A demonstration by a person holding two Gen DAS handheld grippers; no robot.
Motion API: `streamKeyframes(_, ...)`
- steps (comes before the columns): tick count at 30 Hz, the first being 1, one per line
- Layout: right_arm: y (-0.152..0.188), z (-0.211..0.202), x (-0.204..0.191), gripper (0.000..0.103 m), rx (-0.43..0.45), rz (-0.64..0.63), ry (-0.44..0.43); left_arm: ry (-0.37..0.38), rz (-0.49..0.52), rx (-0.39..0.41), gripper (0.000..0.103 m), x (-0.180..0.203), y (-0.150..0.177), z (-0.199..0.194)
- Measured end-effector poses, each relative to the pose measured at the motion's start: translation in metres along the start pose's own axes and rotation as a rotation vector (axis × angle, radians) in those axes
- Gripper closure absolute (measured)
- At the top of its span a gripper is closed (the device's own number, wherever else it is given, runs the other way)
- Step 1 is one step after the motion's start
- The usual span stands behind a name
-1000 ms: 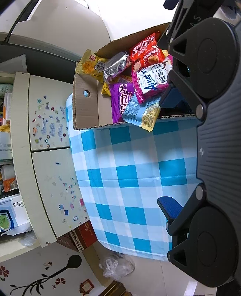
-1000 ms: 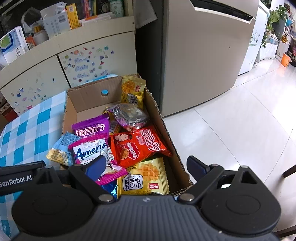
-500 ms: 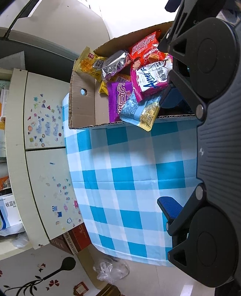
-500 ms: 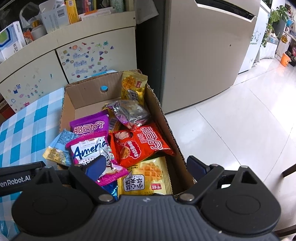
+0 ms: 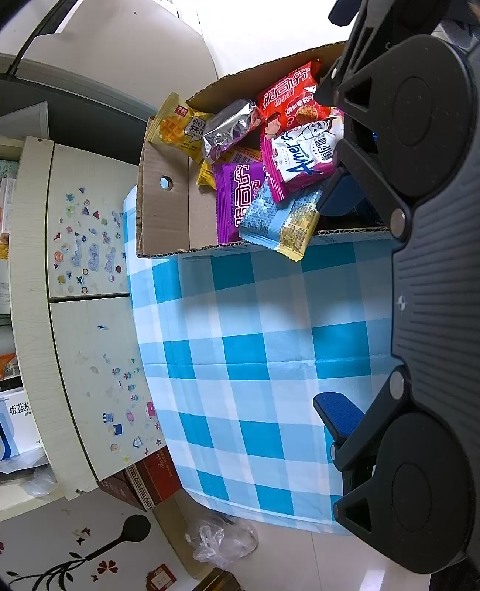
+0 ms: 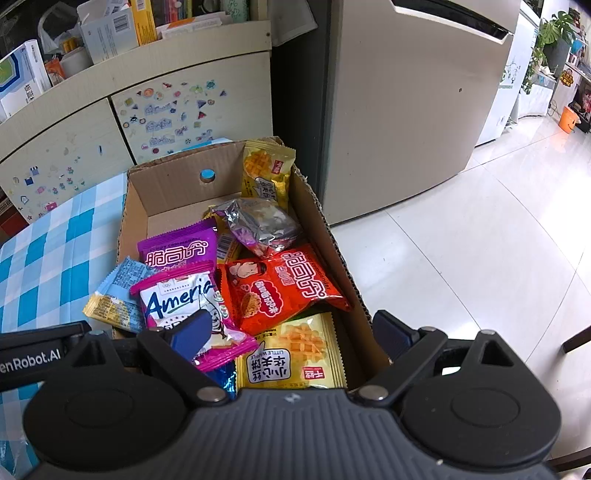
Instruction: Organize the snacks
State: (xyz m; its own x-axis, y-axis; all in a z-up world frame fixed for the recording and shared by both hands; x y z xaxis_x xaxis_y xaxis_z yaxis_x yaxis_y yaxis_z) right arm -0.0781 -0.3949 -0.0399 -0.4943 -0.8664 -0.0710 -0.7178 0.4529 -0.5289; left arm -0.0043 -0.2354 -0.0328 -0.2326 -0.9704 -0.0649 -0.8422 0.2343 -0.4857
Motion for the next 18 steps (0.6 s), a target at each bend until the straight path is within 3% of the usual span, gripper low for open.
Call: streamKeyframes(18,-0.0001,-0.0017,-0.0069,0.009,0.003,-0.020,-0.006,-0.010,-0.004,0.001,0.000,-0.0056,0.0014,-0.0014)
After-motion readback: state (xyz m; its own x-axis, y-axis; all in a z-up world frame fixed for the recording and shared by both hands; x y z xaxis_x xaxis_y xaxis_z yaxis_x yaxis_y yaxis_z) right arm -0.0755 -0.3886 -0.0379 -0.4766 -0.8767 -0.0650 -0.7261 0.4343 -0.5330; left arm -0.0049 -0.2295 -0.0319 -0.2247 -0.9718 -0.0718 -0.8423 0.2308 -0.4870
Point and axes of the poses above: each gripper's, at about its wrist camera, not at the fingertips, and z roughly the way its jaws point, x to its right, y to its underside, the point moved 8 cm from there along z, roughly the way its jaws point
